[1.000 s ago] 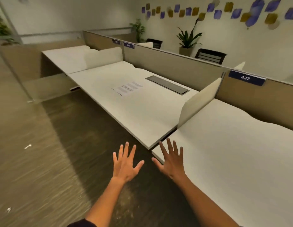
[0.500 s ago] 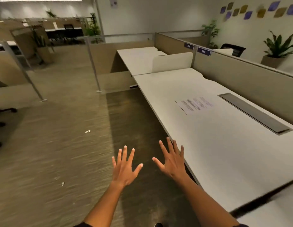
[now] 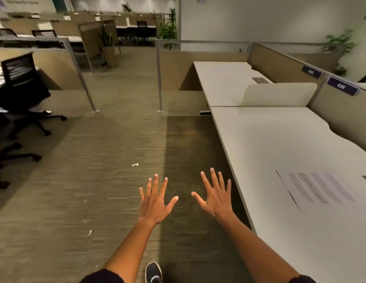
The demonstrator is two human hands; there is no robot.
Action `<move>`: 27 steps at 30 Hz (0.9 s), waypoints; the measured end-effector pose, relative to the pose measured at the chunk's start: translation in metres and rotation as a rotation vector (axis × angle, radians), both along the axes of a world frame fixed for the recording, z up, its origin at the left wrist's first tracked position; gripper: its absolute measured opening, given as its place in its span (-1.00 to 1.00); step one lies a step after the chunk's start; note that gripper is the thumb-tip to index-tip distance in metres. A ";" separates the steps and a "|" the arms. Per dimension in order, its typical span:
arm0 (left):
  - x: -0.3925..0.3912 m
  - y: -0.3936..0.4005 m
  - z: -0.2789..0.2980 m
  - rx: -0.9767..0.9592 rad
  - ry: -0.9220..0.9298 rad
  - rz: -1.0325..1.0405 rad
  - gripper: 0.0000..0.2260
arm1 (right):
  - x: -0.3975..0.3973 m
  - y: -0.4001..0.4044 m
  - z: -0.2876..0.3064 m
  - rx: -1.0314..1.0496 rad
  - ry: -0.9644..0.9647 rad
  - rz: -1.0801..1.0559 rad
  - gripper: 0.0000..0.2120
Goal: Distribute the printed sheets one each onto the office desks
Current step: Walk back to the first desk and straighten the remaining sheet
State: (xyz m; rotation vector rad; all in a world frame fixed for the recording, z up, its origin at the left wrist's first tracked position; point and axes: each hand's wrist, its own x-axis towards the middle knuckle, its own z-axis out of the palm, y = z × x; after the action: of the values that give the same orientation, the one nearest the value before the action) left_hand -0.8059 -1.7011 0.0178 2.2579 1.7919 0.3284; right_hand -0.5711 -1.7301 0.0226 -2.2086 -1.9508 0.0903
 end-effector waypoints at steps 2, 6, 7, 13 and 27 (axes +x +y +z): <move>0.002 0.048 -0.006 0.006 -0.004 -0.007 -0.25 | 0.000 0.047 -0.004 -0.004 -0.002 0.014 -0.22; 0.001 0.151 -0.018 -0.010 -0.009 -0.023 -0.24 | -0.003 0.145 -0.013 -0.026 -0.012 -0.003 -0.21; 0.000 0.178 -0.019 -0.023 -0.010 -0.031 -0.24 | -0.003 0.170 -0.013 -0.034 -0.012 -0.013 -0.20; -0.010 0.329 -0.010 -0.034 0.033 -0.074 -0.25 | -0.009 0.315 0.003 -0.024 0.022 -0.092 -0.19; 0.054 0.658 -0.013 -0.026 0.074 -0.101 -0.25 | 0.054 0.646 -0.006 -0.005 0.047 -0.098 -0.20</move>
State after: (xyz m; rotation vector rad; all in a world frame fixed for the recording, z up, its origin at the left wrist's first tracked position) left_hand -0.7521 -1.0430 0.0049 2.3612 1.6989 0.2045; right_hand -0.5174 -1.0840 0.0161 -2.2788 -1.8170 0.1319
